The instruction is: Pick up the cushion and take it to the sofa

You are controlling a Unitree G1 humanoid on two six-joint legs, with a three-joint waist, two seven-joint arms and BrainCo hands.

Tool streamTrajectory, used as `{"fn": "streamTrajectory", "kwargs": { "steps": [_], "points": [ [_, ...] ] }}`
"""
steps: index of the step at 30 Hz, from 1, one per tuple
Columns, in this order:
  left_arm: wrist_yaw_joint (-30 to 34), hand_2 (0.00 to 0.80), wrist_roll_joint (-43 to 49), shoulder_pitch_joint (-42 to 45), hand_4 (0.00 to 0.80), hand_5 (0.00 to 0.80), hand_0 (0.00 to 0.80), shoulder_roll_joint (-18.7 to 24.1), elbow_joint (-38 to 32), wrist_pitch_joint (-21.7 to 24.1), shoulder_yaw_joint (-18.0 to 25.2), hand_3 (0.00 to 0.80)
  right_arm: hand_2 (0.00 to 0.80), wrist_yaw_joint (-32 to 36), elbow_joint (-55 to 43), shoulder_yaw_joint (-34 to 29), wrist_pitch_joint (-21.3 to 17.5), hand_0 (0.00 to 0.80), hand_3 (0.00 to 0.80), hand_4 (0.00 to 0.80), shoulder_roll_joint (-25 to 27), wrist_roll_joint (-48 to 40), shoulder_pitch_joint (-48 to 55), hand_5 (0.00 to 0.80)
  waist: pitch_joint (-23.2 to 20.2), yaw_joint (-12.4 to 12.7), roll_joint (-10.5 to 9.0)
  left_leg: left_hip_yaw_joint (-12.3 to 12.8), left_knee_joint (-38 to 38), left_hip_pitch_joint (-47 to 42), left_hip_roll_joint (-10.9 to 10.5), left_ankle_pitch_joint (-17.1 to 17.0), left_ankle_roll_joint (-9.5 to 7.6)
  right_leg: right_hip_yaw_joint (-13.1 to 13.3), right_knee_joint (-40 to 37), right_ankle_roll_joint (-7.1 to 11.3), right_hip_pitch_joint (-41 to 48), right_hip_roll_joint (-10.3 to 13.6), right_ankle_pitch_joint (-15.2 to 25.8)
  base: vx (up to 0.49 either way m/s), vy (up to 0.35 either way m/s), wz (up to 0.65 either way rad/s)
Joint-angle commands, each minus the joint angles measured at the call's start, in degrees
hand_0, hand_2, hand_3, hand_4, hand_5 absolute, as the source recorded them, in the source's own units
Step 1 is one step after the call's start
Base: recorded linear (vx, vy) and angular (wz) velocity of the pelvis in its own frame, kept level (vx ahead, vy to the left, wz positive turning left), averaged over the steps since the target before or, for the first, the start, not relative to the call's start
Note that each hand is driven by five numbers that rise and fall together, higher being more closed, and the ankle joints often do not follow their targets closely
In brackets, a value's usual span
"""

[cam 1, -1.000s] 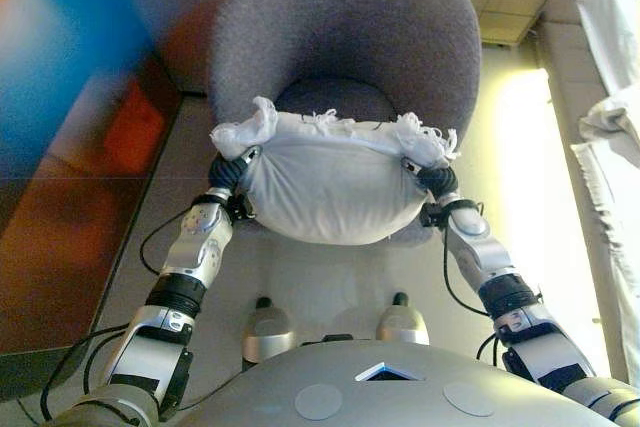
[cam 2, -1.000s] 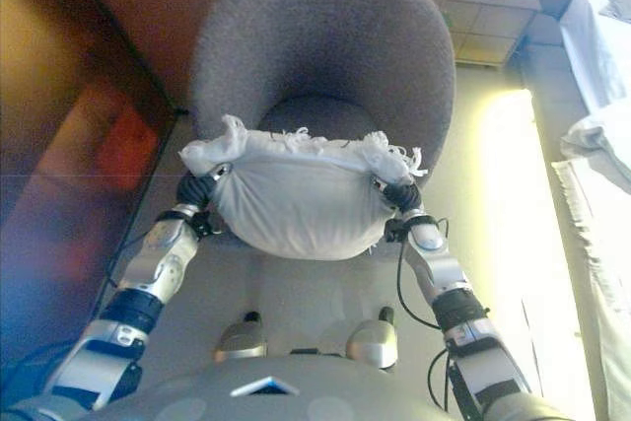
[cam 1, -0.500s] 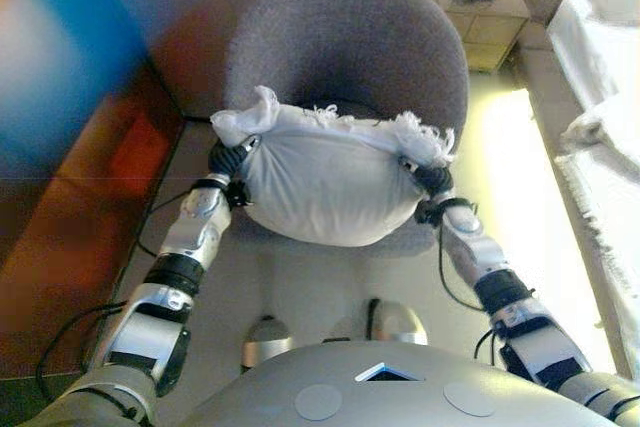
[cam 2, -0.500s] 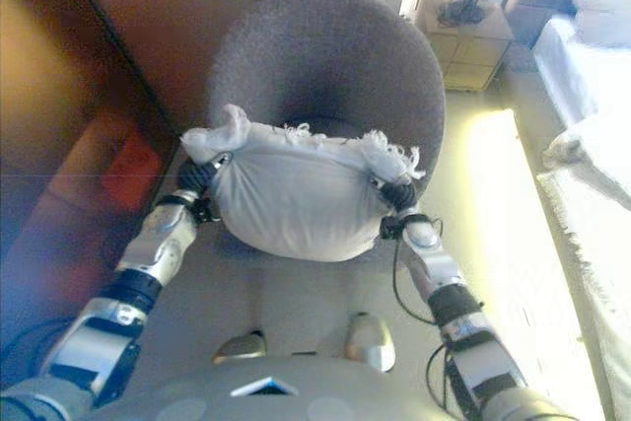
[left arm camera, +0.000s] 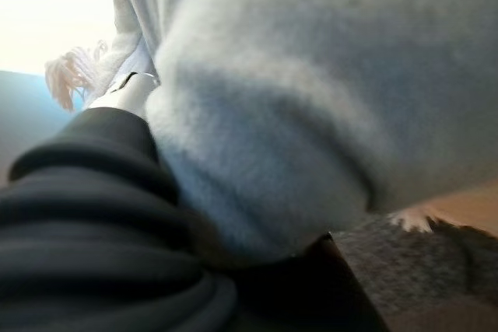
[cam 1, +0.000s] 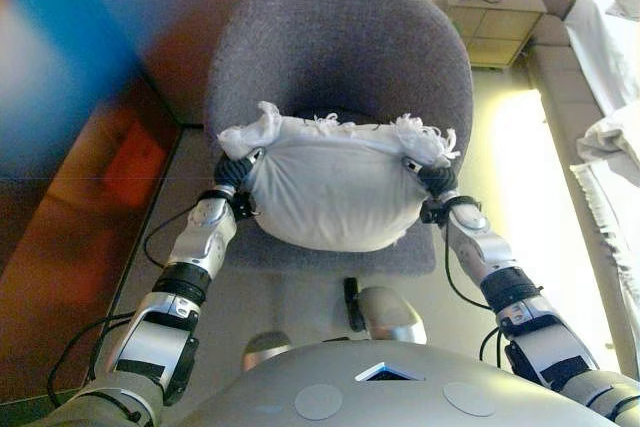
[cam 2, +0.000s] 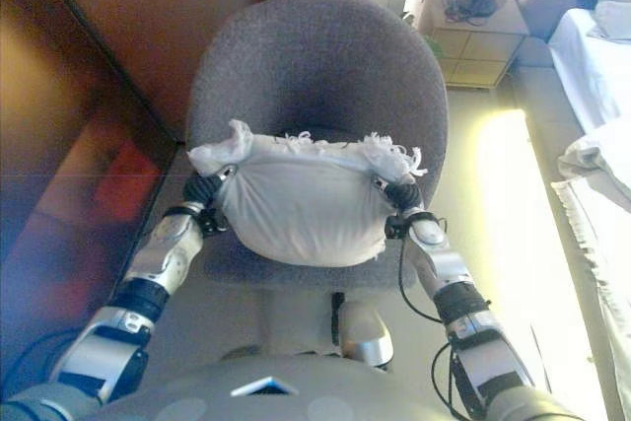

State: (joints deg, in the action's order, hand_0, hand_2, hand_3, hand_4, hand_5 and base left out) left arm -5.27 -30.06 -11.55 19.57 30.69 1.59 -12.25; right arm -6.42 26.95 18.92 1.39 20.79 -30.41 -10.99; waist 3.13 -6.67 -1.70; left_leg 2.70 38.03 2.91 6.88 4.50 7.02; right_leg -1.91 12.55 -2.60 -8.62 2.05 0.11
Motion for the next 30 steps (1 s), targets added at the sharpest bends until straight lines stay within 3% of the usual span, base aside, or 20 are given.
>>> {"fn": "streamTrajectory", "kwargs": {
  "steps": [1, 3, 6, 8, 12, 16, 19, 23, 27, 30],
  "points": [
    [1.1, 0.8, -0.2, -2.7, 0.8, 0.8, 0.8, 0.4, -6.9, 4.9, 2.7, 0.8, 0.8, 0.6, -6.5, -0.3, -6.9, 0.8, 0.8, 0.8, -1.8, -0.2, -2.9, 0.8, -2.0, 0.2, -2.89, 1.7, 5.6, 1.0, -1.9, -6.3, -2.42, 2.0, -7.4, 4.71, 5.9, 1.6, 3.9, 0.248, 0.102, -0.37],
    [1.8, 0.8, -0.7, -3.2, 0.8, 0.8, 0.8, 1.3, -6.6, 4.5, 3.0, 0.8, 0.8, 0.0, -6.4, -0.6, -6.5, 0.8, 0.8, 0.8, -1.5, -0.7, -4.3, 0.8, -1.8, 1.4, -2.57, 1.7, -5.7, 1.8, -1.6, -6.4, -3.15, 2.9, -7.9, 5.52, 7.6, 1.3, 2.5, 0.215, 0.169, -0.25],
    [2.4, 0.8, -2.3, -5.1, 0.8, 0.8, 0.8, 2.0, -5.0, 3.9, 3.1, 0.8, 0.8, -1.4, -6.3, -0.8, -4.7, 0.8, 0.8, 0.8, -1.2, -1.4, -6.3, 0.8, -1.7, 2.5, -1.2, 1.4, -21.2, 0.5, -0.2, -6.6, -2.18, 3.1, -8.5, 7.46, 9.8, 1.9, 0.4, 0.192, 0.229, -0.28],
    [2.6, 0.8, -3.1, -5.9, 0.8, 0.8, 0.8, 1.8, -4.1, 3.7, 2.9, 0.8, 0.8, -1.7, -6.4, -0.8, -4.2, 0.8, 0.8, 0.8, -1.2, -1.1, -6.5, 0.8, -2.0, 2.5, -0.76, 2.2, -26.3, -0.8, 0.2, -5.5, -1.74, 2.3, -8.5, 8.44, 10.5, 2.9, -0.2, 0.109, 0.172, -0.15],
    [3.3, 0.8, -2.6, -8.3, 0.8, 0.8, 0.8, 0.6, -2.2, 3.2, 1.4, 0.8, 0.8, -3.8, -5.5, -1.6, -3.5, 0.8, 0.8, 0.8, -1.1, 0.4, -6.3, 0.8, -2.9, 0.9, 0.39, 7.1, -31.0, -4.6, 0.7, -3.3, -1.54, -0.6, -6.5, 10.31, 9.5, 5.4, -0.9, 0.075, 0.18, -0.02],
    [1.5, 0.8, 0.1, -10.3, 0.8, 0.8, 0.8, 0.4, -0.8, 2.8, -1.5, 0.8, 0.8, -6.1, -1.7, -2.2, -3.3, 0.8, 0.8, 0.8, -1.8, -2.6, -7.2, 0.8, -1.9, 1.0, 1.89, 7.1, -31.0, -4.5, -0.8, -1.9, -3.11, -2.5, 2.2, 11.57, 5.9, 7.6, -1.6, 0.029, 0.152, 0.24],
    [0.9, 0.8, -1.7, -10.9, 0.8, 0.8, 0.8, 0.9, 0.8, 3.1, -3.0, 0.8, 0.8, -8.4, 0.3, -1.7, -3.7, 0.8, 0.8, 0.8, -2.7, -3.5, -8.7, 0.8, 0.3, 1.5, 2.37, 7.1, -29.0, -4.1, -1.8, -0.1, -4.65, -2.7, 12.9, 11.7, 1.2, 10.0, 1.0, 0.026, 0.101, -0.21],
    [0.8, 0.8, -1.3, -11.3, 0.8, 0.8, 0.8, 0.6, 1.8, 2.0, -3.5, 0.8, 0.8, -11.1, 3.8, -1.1, -4.8, 0.8, 0.8, 0.8, -4.3, -4.1, -11.6, 0.8, 1.2, 3.0, 1.19, 6.1, -28.1, -5.0, -2.0, 0.8, -3.08, -3.7, 4.7, 11.93, 3.3, 12.4, 2.4, 0.15, -0.141, -0.29],
    [1.6, 0.8, -1.1, -13.8, 0.8, 0.8, 0.8, 1.8, 1.5, 1.2, -3.4, 0.8, 0.8, -13.7, 4.1, -1.7, -2.3, 0.8, 0.8, 0.8, -2.2, -2.2, -18.5, 0.8, 3.1, 3.7, -0.34, 6.7, -22.1, -1.9, 1.4, 2.7, -0.96, -3.5, 0.9, 13.55, 2.8, 12.9, 0.8, 0.015, -0.198, -0.1],
    [1.5, 0.8, -3.5, -15.7, 0.8, 0.8, 0.8, 2.2, 0.9, -0.8, -3.3, 0.8, 0.8, -13.3, 2.9, -1.7, 1.5, 0.8, 0.8, 0.8, -0.2, -1.7, -20.9, 0.8, 4.4, 3.8, -1.32, 5.8, -14.4, 2.5, 3.9, 4.7, -0.3, -2.2, 4.1, 13.25, 1.6, 12.1, -1.4, 0.01, -0.154, 0.32]
  ]
}}
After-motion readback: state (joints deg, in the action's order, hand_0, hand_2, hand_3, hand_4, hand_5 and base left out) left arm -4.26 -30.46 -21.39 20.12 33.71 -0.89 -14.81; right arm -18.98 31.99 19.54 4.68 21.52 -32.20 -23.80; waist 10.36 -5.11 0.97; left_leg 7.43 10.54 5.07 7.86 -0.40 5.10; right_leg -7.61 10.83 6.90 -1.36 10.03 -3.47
